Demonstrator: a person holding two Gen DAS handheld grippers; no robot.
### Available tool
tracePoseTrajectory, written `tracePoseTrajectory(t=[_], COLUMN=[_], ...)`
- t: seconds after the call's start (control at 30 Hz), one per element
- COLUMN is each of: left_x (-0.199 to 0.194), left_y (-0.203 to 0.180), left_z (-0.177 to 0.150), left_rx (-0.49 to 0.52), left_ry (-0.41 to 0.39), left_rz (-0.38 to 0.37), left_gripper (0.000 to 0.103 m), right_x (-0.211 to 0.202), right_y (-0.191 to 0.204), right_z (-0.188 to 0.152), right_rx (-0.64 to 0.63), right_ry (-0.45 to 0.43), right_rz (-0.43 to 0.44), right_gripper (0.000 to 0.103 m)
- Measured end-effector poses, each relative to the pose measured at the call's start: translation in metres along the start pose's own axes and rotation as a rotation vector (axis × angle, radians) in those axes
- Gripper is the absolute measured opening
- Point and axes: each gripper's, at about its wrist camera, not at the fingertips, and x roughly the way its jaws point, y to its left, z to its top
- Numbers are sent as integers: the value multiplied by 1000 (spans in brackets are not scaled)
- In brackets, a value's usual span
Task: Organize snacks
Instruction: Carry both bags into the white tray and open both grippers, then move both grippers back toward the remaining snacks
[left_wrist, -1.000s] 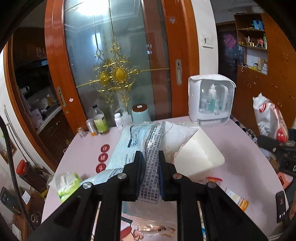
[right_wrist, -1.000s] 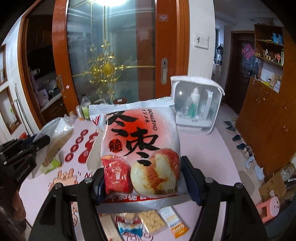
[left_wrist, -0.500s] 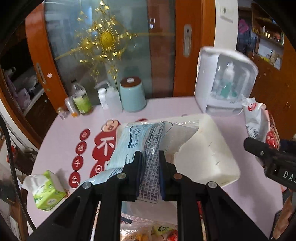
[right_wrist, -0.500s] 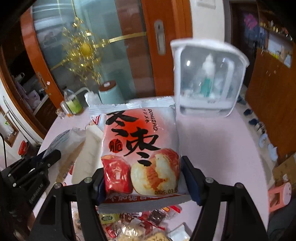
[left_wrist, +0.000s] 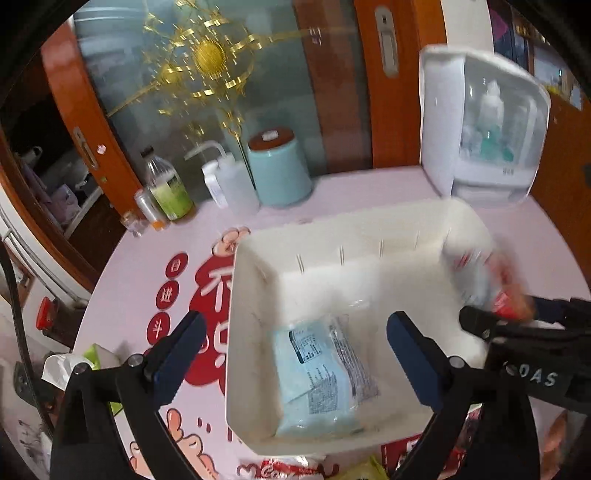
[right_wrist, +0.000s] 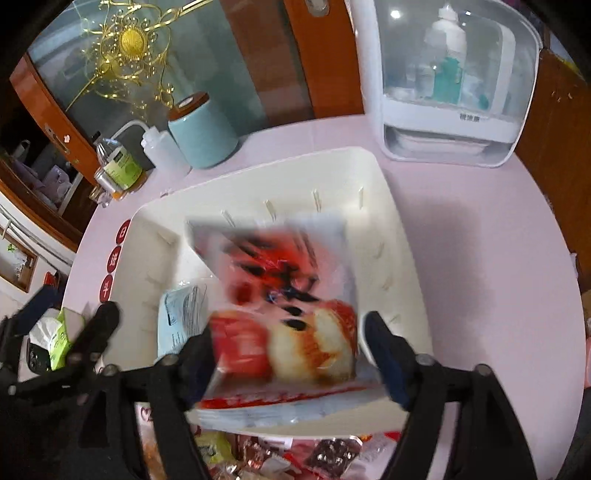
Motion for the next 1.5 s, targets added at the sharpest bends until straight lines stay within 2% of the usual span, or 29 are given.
tracePoseTrajectory(t=[0.07, 0.1, 0.2, 0.33, 0.47, 0.6, 0.77, 0.93, 1.07, 1.17, 1.33, 1.5], left_x=[-2, -3, -10, -28, -52, -89, -130, -166, -196, -222, -256, -274], left_y=[5, 8, 15, 22, 28, 32, 42, 57, 72, 83, 89, 96], left_z=[0, 0, -1, -8, -17, -31, -44, -56, -71, -86, -111, -140], left_rx=[-13, -25, -45, -48, -41, -18, -29, -37, -41, -19, 49, 71], left_ry=[12, 21, 15, -25, -56, -136, -131, -125, -136, -165, -212, -206], left_rz=[-30, -38, -42, -37, -67, -82, -162, -216, -236, -251, -219, -235], left_gripper=[98, 98, 98, 98, 98, 98, 98, 98, 98, 98, 98, 98], right_x=[-3, -6, -12, -27, -49, -88, -135, -190, -228, -253, -269, -273], right_y=[-7, -11, -14, -11, -10, -4, 8, 18, 28, 33, 35, 33], right_z=[0, 1, -1, -9, -21, -38, -59, -88, -116, -144, -182, -213], right_rx=[40, 61, 71, 49, 45, 23, -26, -80, -128, -166, -196, -206], right_ry=[-29, -41, -54, -99, -125, -188, -224, -295, -375, -430, -449, -454], right_rz=[27, 34, 46, 20, 15, 23, 22, -11, -77, -67, -39, -7], right_gripper=[102, 103, 103, 103, 103, 103, 103, 103, 103, 103, 103, 101])
